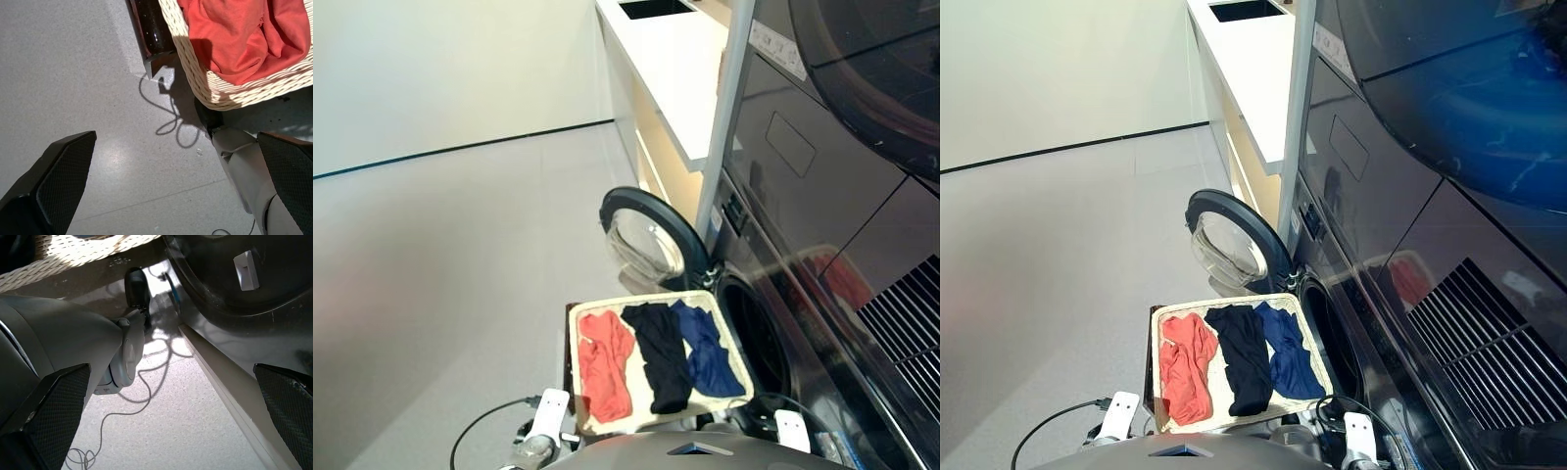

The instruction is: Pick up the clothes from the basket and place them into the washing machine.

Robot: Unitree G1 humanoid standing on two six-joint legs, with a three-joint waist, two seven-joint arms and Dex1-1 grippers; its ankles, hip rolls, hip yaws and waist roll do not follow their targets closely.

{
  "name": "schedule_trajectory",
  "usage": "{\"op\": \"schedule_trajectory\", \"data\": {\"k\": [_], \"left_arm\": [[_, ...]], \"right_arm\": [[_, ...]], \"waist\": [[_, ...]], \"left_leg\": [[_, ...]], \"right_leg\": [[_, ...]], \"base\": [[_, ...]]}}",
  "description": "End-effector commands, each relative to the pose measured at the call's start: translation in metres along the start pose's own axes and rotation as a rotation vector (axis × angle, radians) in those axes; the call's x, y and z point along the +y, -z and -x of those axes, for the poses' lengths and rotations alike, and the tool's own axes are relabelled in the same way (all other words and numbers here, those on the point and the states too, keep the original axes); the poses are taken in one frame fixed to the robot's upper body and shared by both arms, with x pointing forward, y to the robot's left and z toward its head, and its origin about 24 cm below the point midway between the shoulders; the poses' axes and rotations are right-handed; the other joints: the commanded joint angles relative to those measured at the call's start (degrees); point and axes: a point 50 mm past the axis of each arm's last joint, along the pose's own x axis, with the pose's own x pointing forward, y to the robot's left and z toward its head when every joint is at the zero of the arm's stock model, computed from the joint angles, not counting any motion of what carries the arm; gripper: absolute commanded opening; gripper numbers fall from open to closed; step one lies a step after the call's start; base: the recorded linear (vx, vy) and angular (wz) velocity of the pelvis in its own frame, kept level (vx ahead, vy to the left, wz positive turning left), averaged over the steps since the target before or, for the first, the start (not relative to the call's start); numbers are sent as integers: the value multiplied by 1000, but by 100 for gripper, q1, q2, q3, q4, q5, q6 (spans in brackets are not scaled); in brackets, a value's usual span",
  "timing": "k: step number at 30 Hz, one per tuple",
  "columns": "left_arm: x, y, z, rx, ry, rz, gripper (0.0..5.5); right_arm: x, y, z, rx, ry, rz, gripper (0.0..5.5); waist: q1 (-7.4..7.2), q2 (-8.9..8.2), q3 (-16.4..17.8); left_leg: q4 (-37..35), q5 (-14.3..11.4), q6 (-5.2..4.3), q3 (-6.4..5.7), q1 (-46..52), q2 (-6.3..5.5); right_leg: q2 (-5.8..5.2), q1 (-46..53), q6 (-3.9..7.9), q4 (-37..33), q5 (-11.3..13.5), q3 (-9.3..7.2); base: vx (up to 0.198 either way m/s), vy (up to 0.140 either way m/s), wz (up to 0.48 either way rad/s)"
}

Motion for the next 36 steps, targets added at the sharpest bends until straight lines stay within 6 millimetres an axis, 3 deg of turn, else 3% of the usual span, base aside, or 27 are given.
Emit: {"op": "schedule_trajectory", "data": {"k": [1,11,14,22,26,29,33,36], "left_arm": [[20,-19,-2,-29,-20,-65,550],[21,-16,-2,-22,-63,24,550],[22,-25,-3,-68,-94,49,550],[21,-45,-4,-141,-106,90,550],[16,-66,-4,-228,-92,101,550],[8,-99,0,-372,-61,113,550],[2,-152,16,-595,-20,141,550],[-2,-175,24,-675,5,135,550]], "right_arm": [[-7,-24,-4,-4,10,150,550],[-3,-35,-5,-52,14,221,550],[0,-43,-5,-103,23,246,550],[-1,-41,-5,-95,36,258,550],[0,-49,-5,-130,39,260,550],[8,-68,-4,-226,28,267,550],[21,-122,7,-459,5,315,550],[30,-146,16,-570,-32,290,550]], "waist": [[187,-331,232],[224,-337,269],[214,-333,298],[180,-325,330],[157,-321,399],[142,-314,545],[120,-348,965],[104,-375,1119]], "left_leg": [[26,14,-296,337,153,166],[26,35,-286,331,134,160],[26,39,-288,327,130,162],[26,37,-293,307,162,177],[26,55,-273,281,217,212],[26,105,-252,290,180,220],[421,200,-260,174,-380,302],[746,152,-252,93,-753,303]], "right_leg": [[-449,203,420,33,28,-233],[-441,195,406,33,39,-231],[-444,195,406,33,42,-222],[-420,253,390,33,23,-230],[-359,266,347,92,-45,-194],[-351,107,338,269,-92,-138],[-308,-472,280,673,-139,33],[-304,-759,272,856,-147,80]], "base": [[0,0,0],[0,0,0],[0,0,0],[0,0,0],[0,0,0],[-50,1,-11],[-191,-24,-23],[-121,-25,60]]}}
